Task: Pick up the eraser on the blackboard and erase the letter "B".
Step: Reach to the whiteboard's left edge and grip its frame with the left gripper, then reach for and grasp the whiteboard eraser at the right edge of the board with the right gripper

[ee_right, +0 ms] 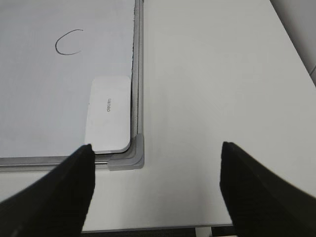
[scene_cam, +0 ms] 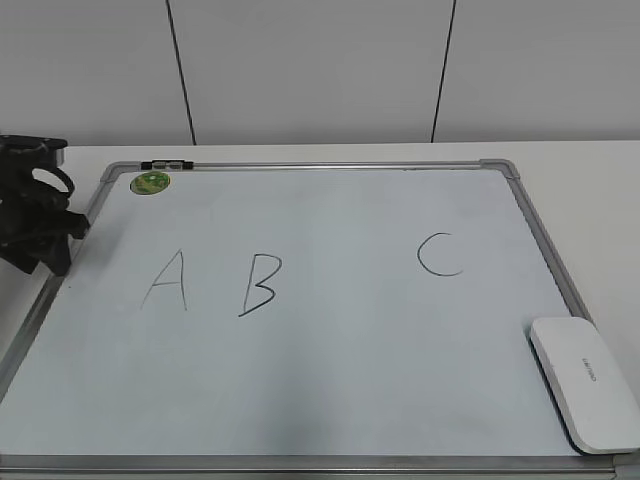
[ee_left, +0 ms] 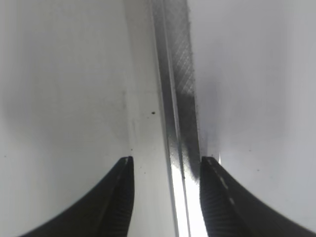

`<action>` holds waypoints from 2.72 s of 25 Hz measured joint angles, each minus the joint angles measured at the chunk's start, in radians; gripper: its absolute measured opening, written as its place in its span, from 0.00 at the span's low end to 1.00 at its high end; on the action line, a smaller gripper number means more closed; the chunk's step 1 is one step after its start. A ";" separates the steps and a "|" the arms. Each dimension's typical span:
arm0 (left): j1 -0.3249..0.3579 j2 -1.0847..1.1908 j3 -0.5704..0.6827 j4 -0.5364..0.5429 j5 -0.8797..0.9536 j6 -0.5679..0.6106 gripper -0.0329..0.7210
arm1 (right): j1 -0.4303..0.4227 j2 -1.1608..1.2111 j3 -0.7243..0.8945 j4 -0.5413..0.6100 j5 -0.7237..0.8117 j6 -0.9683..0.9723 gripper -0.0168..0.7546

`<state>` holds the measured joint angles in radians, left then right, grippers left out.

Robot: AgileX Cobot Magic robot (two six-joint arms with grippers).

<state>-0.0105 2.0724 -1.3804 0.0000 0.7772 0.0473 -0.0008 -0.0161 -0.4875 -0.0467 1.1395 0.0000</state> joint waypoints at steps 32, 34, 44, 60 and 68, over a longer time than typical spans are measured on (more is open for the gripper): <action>0.011 0.045 -0.025 -0.063 0.015 0.024 0.09 | 0.000 0.000 0.000 0.000 0.000 0.000 0.78; 0.011 0.046 -0.027 -0.070 0.021 0.024 0.08 | 0.000 0.000 0.000 0.000 0.000 0.000 0.78; 0.011 0.047 -0.027 -0.072 0.023 0.022 0.08 | 0.000 0.000 0.000 0.000 0.000 0.000 0.78; 0.013 0.048 -0.027 -0.077 0.026 0.022 0.09 | 0.000 0.000 -0.015 0.017 0.000 0.000 0.78; 0.013 0.048 -0.027 -0.079 0.026 0.022 0.10 | 0.000 0.264 -0.121 0.047 -0.059 -0.019 0.78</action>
<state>0.0020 2.1208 -1.4073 -0.0790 0.8036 0.0696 -0.0008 0.2474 -0.6084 0.0000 1.0802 -0.0194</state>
